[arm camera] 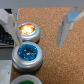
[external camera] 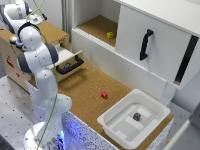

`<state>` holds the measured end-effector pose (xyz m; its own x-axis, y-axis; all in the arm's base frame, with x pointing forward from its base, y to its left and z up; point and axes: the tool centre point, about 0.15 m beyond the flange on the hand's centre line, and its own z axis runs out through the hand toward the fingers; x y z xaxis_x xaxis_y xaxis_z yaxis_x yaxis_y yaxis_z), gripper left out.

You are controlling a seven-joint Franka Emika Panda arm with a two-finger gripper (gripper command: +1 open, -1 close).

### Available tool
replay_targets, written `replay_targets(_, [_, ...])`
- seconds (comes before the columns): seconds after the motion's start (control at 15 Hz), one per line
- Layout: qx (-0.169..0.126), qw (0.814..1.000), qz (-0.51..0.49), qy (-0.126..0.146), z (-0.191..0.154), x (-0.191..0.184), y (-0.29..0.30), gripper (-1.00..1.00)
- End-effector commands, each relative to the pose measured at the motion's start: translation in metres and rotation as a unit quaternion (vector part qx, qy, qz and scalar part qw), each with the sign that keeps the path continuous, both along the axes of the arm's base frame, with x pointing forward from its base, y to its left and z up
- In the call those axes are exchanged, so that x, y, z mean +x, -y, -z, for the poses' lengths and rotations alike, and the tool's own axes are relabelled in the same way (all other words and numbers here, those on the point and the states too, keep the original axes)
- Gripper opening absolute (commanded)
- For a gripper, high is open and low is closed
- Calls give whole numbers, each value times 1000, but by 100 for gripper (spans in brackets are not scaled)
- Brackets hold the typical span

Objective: Turn on the blue led light

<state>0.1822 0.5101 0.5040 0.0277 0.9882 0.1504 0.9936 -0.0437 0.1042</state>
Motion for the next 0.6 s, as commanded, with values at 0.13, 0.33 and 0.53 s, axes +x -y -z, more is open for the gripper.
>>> replay_targets(0.13, [-76,997,3,-26,3,-7,-27,-100])
replay_targets(0.33, [-85,995,5,-43,22,-8,-31,-100])
replay_targets(0.53, [-90,995,5,-44,28,-8,-32,-100])
